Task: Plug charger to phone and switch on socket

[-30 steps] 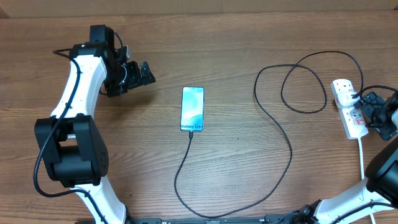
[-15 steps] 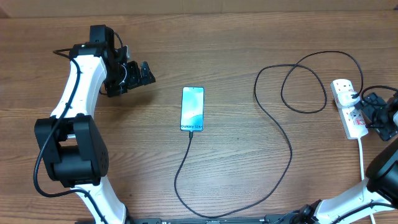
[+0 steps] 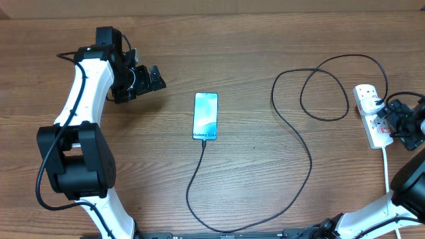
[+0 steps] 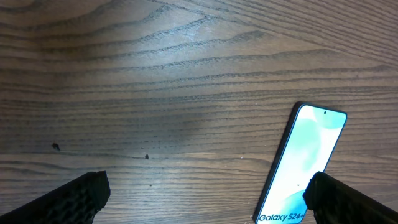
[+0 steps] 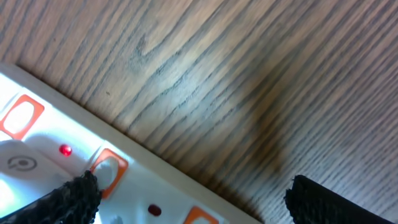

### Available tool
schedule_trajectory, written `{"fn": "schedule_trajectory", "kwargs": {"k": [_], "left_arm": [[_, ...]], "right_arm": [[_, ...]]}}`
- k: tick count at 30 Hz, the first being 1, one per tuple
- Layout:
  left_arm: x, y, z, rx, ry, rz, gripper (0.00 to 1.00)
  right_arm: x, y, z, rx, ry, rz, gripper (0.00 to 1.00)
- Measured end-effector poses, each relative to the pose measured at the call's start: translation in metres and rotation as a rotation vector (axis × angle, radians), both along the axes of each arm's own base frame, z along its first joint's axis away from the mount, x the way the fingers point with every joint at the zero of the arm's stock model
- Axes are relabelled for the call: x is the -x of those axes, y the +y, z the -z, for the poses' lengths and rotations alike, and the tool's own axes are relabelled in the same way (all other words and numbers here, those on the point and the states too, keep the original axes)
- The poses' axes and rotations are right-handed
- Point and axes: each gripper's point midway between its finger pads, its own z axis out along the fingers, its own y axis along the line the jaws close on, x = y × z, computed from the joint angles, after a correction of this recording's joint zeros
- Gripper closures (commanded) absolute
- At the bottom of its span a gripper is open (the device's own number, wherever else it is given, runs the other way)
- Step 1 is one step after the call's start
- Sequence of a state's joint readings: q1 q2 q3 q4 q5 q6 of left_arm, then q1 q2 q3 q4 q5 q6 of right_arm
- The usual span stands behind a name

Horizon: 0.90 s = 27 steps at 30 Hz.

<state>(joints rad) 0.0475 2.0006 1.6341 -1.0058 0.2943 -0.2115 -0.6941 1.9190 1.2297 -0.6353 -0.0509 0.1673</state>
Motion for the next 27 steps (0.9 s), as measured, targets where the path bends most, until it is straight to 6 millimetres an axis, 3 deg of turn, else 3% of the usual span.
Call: {"fn": "schedule_trajectory", "kwargs": {"k": [11, 16, 22, 27], "left_arm": [[0.0, 0.0, 0.0, 0.0, 0.0, 0.0, 0.0], [0.0, 0.0, 0.0, 0.0, 0.0, 0.0, 0.0], [0.0, 0.0, 0.0, 0.0, 0.0, 0.0, 0.0], [0.0, 0.0, 0.0, 0.0, 0.0, 0.0, 0.0]], "right_arm": [[0.021, 0.02, -0.009, -0.07, 0.131, -0.024, 0.0], [0.022, 0.021, -0.033, -0.068, 0.124, -0.02, 0.0], [0.02, 0.036, -0.071, -0.093, 0.035, -0.039, 0.0], [0.017, 0.05, -0.08, -0.151, -0.003, -0.057, 0.0]]}}
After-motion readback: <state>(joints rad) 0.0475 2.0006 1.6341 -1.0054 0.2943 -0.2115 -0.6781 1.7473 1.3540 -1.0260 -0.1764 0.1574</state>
